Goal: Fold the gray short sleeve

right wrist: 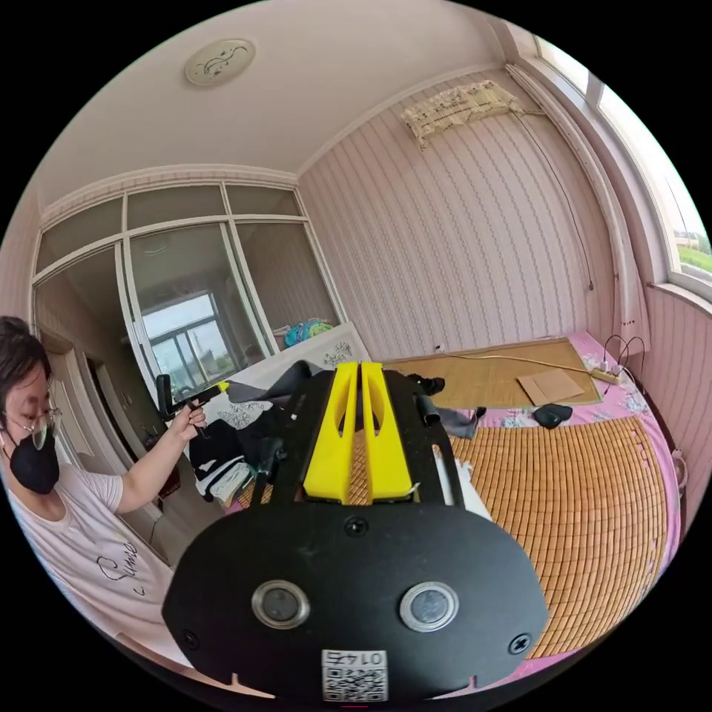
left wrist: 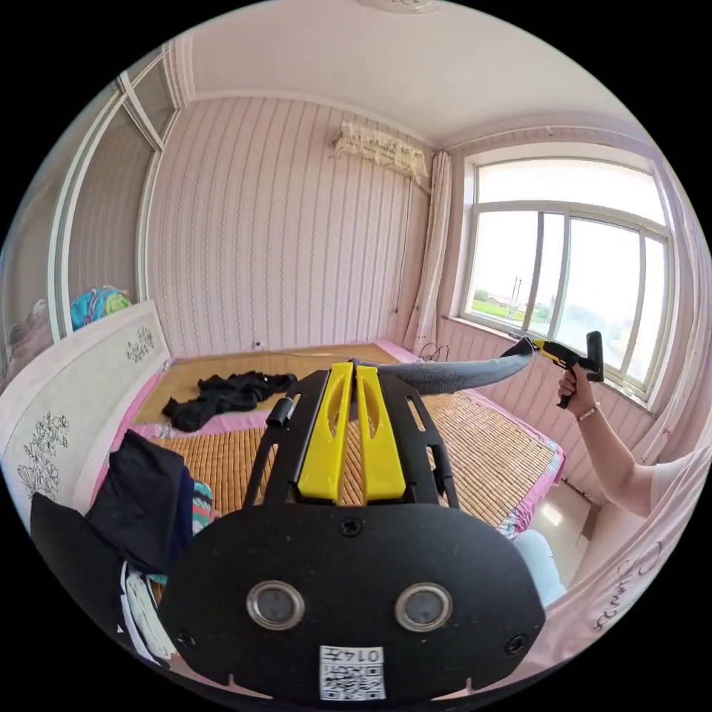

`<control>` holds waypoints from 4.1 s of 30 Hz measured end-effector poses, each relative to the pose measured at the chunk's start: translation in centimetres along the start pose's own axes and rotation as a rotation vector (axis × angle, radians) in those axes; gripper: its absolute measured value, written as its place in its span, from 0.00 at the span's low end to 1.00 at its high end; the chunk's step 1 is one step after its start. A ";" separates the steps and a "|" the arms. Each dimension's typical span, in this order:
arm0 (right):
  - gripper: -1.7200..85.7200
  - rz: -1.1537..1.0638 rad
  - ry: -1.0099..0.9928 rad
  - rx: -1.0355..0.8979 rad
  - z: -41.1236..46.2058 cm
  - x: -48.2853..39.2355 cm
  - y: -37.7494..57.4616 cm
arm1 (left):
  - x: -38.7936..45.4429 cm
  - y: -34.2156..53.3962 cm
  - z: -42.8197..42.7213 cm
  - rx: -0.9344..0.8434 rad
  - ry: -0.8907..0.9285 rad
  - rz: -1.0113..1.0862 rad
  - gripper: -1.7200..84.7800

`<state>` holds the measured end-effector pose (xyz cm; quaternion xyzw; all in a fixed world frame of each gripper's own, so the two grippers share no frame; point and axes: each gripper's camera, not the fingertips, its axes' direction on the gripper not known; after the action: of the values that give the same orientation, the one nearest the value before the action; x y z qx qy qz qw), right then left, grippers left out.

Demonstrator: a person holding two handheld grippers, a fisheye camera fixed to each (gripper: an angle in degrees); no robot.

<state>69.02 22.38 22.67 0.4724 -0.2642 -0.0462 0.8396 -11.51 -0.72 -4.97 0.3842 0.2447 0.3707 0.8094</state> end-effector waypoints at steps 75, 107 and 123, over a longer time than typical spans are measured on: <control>0.13 -0.082 -0.146 -1.203 99.5 -2.3 22.5 | -17.3 39.3 41.5 -0.894 -0.145 -0.501 0.09; 0.06 0.134 -0.183 -0.949 102.9 4.1 21.7 | -20.1 43.6 36.7 -0.741 -0.127 -0.708 0.06; 0.05 0.058 -0.115 -1.080 105.8 4.0 23.9 | -18.4 44.7 36.5 -0.724 -0.134 -0.699 0.06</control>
<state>16.81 -47.12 87.65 -0.0368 -0.2615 -0.1781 0.9479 -16.23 -12.10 54.39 -0.0027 0.1622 0.1135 0.9802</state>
